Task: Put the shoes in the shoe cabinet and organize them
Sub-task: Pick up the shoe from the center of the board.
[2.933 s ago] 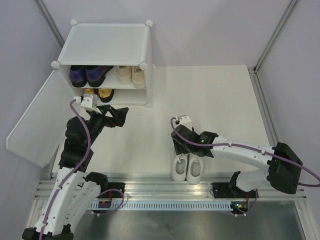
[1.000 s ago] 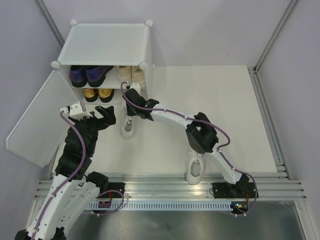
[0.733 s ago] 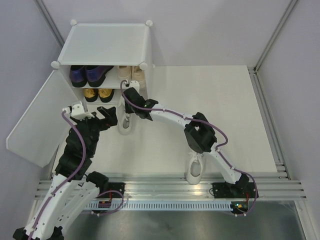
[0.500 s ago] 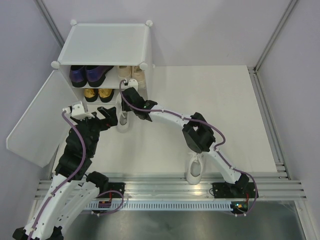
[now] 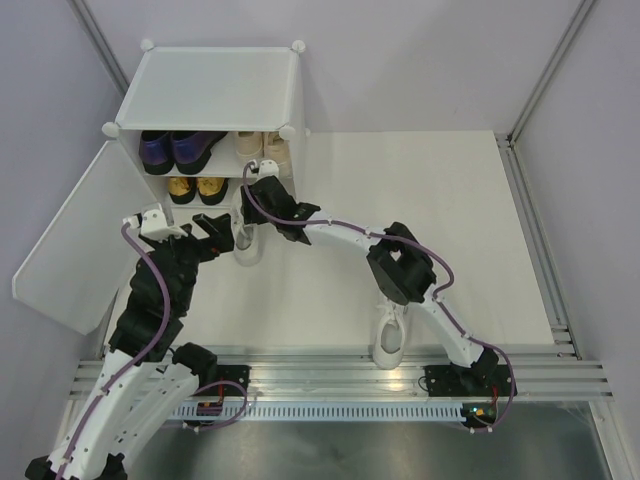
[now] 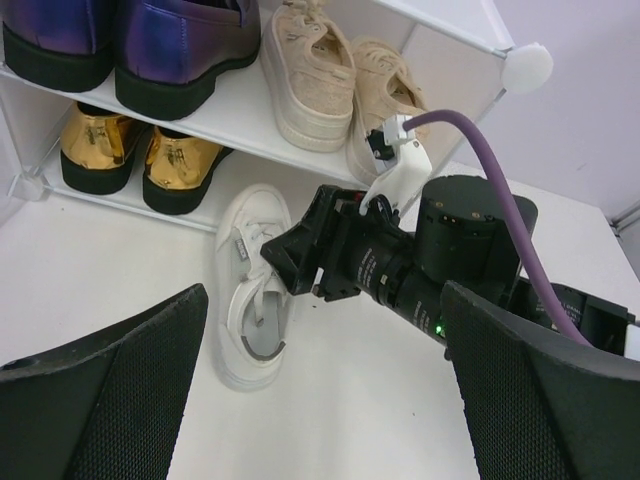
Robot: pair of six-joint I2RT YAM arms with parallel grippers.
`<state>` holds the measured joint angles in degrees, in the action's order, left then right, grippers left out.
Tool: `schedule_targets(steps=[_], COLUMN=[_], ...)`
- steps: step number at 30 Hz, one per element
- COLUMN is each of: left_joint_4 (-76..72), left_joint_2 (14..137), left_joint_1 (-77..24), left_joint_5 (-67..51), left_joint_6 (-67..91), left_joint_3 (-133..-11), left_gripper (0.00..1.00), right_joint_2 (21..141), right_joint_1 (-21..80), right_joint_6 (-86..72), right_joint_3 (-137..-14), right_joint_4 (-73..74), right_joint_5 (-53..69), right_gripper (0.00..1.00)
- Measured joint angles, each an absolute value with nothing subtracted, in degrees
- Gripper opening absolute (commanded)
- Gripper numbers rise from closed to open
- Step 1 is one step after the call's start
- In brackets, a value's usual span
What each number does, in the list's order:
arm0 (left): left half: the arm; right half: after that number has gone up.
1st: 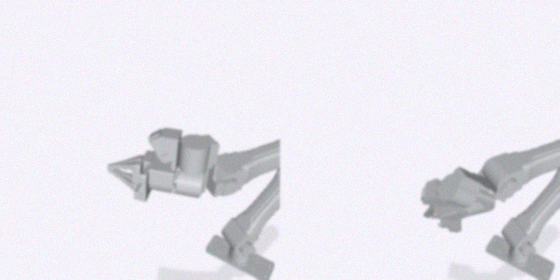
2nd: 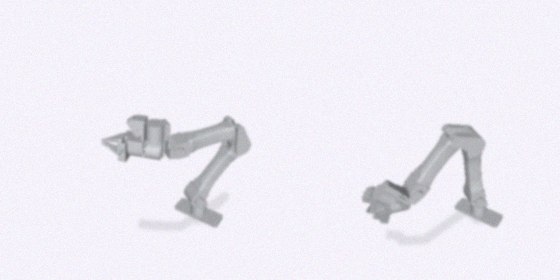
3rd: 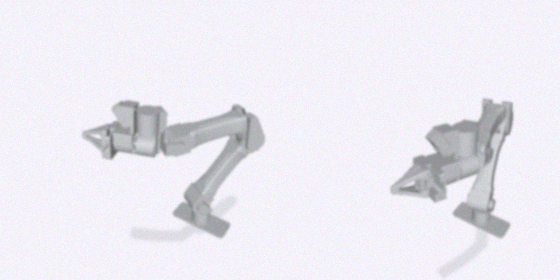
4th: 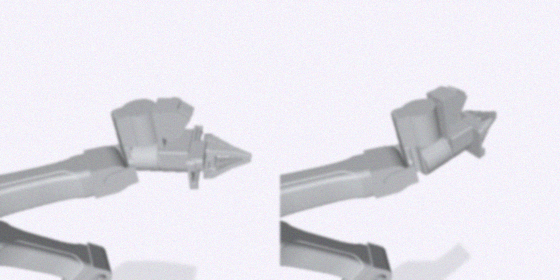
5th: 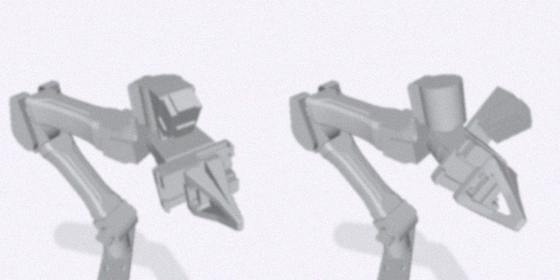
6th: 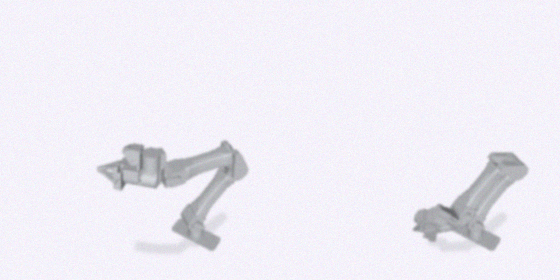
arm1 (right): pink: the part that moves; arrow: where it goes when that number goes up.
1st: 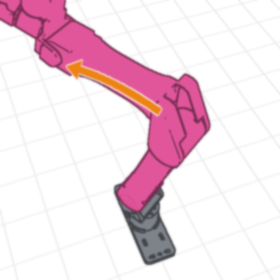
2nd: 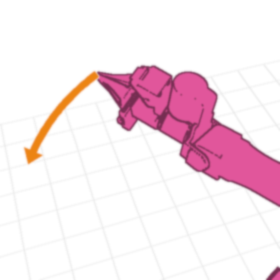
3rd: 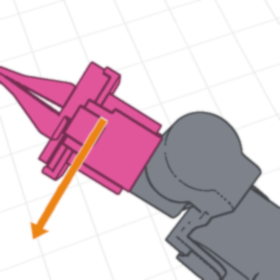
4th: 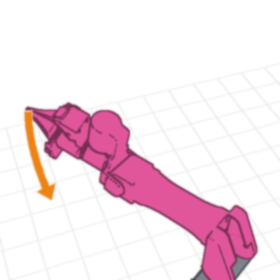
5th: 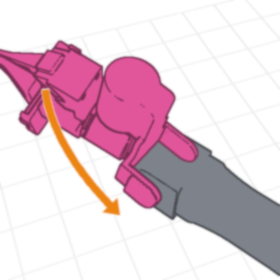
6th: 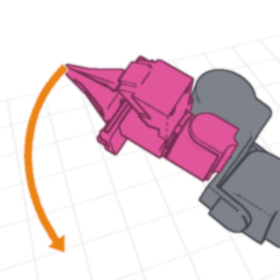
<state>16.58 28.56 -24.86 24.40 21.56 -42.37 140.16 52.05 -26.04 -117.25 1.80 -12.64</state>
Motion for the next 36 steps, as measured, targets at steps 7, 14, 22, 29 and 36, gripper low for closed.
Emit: schedule_targets(steps=[7, 14, 22, 29, 36], left_joint_4=[16.4, 16.2, 16.2, 16.5, 19.7], left_joint_2=[28.4, 29.9, 34.7, 43.2, 58.0], left_joint_1=[-23.6, -20.5, -17.1, -15.1, -15.1], left_joint_5=[24.9, 24.1, 18.9, 13.7, 7.3], left_joint_6=[21.1, 20.5, 19.6, 17.8, 15.6], left_joint_3=[-42.4, -42.4, -42.4, -42.4, -43.8], left_gripper=[1.0, 1.0, 1.0, 1.0, 1.0], right_joint_2=[131.5, 123.5, 107.3, 86.0, 67.5], right_joint_1=[54.5, 56.3, 55.7, 55.7, 54.4], right_joint_6=[-21.3, -18.5, -18.3, -20.1, -22.3], right_joint_3=[-103.5, -95.7, -76.5, -56.7, -42.9], right_joint_4=[-4.6, -9.3, -10.9, -11.0, -10.2], right_joint_5=[-11.4, -9.7, -6.3, -6.7, -10.7], right_gripper=[0.59, 0.6, 0.63, 0.7, 0.77])
